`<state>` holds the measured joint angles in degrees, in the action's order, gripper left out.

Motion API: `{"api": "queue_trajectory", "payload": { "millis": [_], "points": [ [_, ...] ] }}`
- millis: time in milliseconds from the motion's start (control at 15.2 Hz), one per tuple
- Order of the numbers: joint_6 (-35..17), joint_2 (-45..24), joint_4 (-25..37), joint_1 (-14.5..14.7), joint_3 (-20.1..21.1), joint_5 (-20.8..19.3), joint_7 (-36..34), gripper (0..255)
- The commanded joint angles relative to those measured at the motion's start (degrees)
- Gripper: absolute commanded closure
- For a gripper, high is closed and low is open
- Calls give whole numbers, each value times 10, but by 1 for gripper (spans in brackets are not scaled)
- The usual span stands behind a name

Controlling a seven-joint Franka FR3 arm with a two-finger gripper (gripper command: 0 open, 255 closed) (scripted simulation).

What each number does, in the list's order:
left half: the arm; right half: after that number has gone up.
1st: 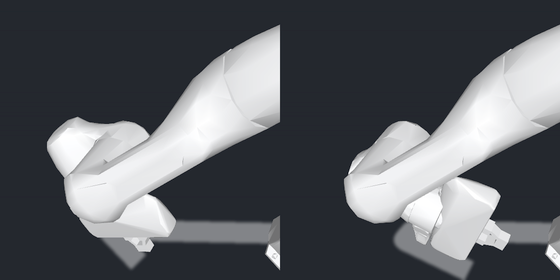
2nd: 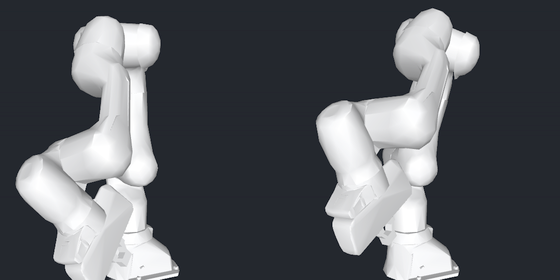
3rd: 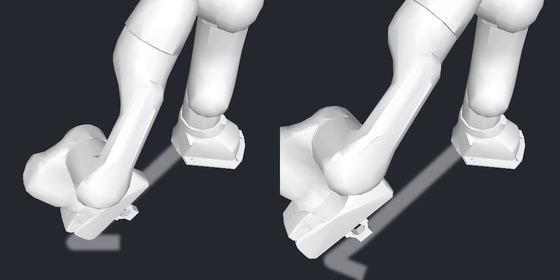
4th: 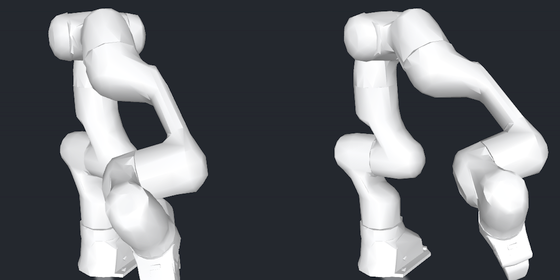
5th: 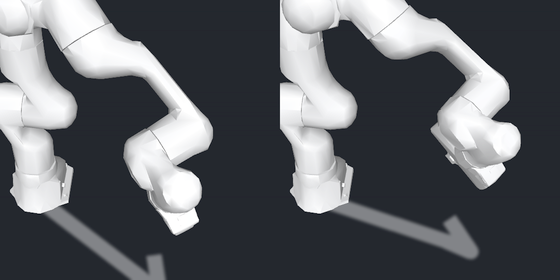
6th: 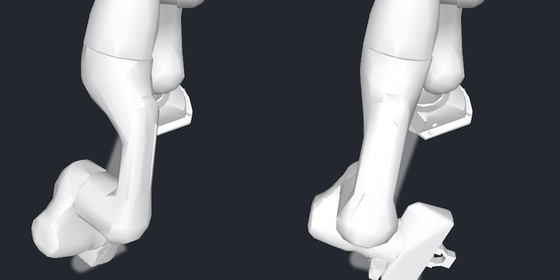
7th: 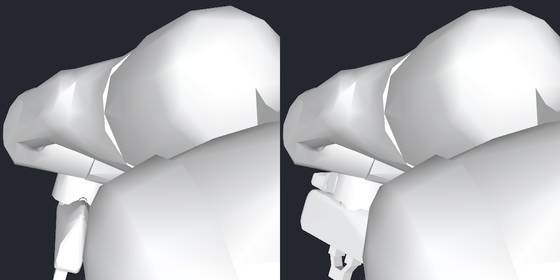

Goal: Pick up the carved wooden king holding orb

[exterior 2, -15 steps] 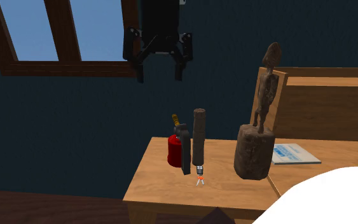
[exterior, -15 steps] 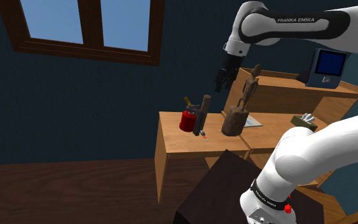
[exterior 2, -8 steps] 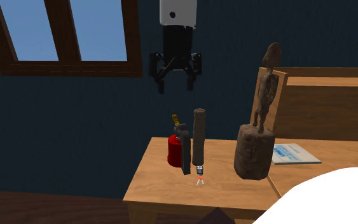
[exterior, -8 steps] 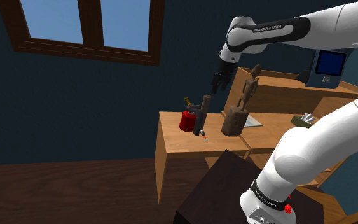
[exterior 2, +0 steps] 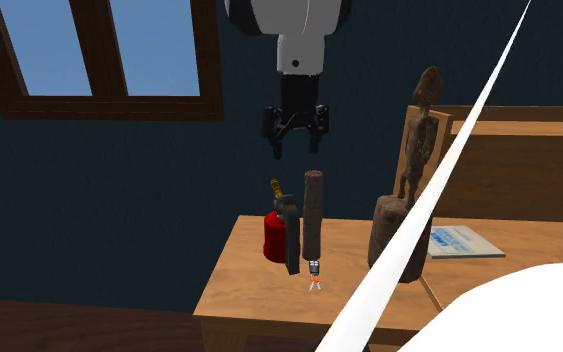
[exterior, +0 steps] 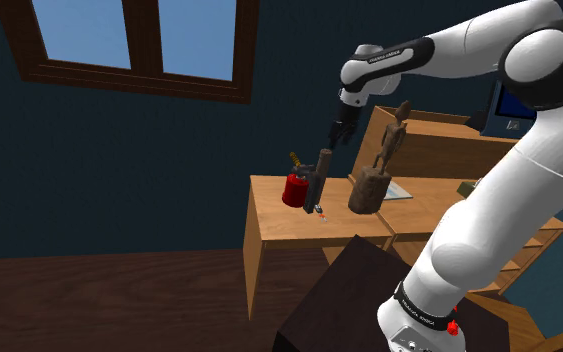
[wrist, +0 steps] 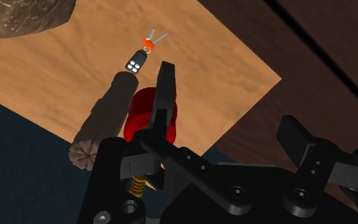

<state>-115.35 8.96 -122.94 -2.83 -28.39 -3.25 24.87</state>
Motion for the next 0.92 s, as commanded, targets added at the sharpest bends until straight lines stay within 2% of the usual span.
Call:
{"api": "queue_trajectory", "payload": {
  "millis": [0,396,858],
  "points": [
    [-15,-48,29,-1,-14,22,29,0],
    [-34,-193,132,-33,-36,106,120,0],
    [-17,-364,296,-109,-20,192,196,0]
  ]
}}
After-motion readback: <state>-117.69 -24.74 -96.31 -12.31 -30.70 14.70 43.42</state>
